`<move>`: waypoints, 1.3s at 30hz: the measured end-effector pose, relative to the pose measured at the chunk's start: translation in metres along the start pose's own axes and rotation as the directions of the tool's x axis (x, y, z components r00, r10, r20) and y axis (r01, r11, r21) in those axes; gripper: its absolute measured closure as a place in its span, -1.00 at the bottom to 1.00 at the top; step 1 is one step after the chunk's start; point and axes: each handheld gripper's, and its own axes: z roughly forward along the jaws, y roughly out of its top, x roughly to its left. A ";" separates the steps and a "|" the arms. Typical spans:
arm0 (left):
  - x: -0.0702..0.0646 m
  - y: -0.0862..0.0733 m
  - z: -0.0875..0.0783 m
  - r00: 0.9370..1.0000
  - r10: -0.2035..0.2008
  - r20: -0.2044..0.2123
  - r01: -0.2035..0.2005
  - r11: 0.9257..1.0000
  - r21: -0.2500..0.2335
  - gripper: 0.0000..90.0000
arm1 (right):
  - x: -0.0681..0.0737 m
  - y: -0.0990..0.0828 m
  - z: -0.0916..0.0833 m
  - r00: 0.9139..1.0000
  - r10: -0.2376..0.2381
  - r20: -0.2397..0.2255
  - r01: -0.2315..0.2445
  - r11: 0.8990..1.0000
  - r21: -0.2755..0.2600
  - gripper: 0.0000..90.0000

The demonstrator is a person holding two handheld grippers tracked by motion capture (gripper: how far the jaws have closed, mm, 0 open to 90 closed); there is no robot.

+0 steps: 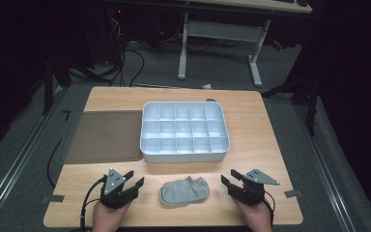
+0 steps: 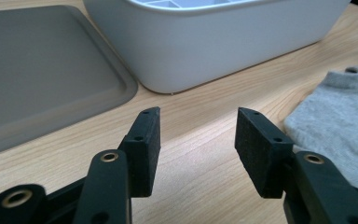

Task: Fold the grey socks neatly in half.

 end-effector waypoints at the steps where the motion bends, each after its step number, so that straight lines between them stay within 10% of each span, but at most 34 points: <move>1: -0.001 0.000 0.000 1.000 0.009 -0.006 -0.009 1.000 0.000 0.13 | 0.002 0.000 -0.001 1.000 -0.008 -0.003 0.008 1.000 -0.004 0.11; 16: -0.014 -0.001 0.002 0.999 0.040 0.032 -0.040 0.999 0.007 0.06 | 0.023 0.004 -0.002 0.998 -0.041 -0.056 0.040 0.999 -0.013 0.18; 39: -0.020 -0.003 0.005 0.996 0.047 0.072 -0.048 0.999 0.015 0.04 | 0.057 -0.007 0.025 0.992 -0.026 -0.121 0.047 0.984 0.170 0.16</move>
